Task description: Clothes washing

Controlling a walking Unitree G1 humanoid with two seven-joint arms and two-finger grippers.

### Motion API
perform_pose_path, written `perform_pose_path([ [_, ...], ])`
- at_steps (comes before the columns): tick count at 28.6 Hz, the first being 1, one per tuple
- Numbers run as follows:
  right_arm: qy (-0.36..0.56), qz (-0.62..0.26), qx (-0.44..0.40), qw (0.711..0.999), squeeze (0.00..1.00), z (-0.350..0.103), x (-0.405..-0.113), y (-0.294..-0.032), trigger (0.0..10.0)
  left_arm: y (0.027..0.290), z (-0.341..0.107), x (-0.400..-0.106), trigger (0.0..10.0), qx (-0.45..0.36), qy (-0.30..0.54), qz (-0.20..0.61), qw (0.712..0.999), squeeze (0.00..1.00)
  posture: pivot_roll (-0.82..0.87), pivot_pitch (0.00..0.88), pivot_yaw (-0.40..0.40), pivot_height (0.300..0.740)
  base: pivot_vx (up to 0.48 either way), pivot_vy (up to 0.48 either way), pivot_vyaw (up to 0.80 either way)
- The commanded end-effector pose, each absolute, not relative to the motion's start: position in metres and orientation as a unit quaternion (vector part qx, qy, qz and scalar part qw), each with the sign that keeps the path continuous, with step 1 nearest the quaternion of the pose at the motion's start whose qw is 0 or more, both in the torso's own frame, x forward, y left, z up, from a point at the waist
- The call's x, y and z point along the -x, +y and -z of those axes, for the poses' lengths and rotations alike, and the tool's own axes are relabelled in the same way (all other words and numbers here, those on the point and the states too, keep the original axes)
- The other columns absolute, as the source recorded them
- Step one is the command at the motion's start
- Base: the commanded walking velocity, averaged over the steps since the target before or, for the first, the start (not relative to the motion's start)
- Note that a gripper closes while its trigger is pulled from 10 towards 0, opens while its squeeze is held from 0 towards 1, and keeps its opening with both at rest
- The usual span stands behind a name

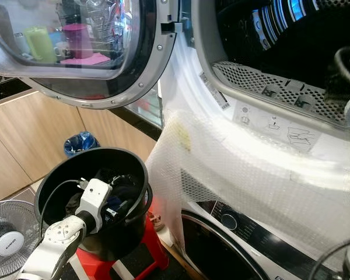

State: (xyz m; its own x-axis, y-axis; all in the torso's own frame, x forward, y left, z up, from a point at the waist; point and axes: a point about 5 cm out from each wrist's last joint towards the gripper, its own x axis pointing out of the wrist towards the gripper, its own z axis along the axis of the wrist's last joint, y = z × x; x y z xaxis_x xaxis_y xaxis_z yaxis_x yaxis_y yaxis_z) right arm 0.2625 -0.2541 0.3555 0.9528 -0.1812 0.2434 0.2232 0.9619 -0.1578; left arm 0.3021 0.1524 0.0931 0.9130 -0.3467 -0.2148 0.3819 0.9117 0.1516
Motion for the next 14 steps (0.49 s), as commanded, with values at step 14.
perform_pose_path([
  [14, -0.265, -0.306, 0.021, 0.914, 0.00, -0.346, -0.197, -0.173, 10.0, 0.161, -0.108, -0.302, 10.0, -0.099, 0.068, 0.200, 0.972, 0.00, 0.10, 0.110, 0.006, 0.740, 0.000, 0.000, 0.00],
])
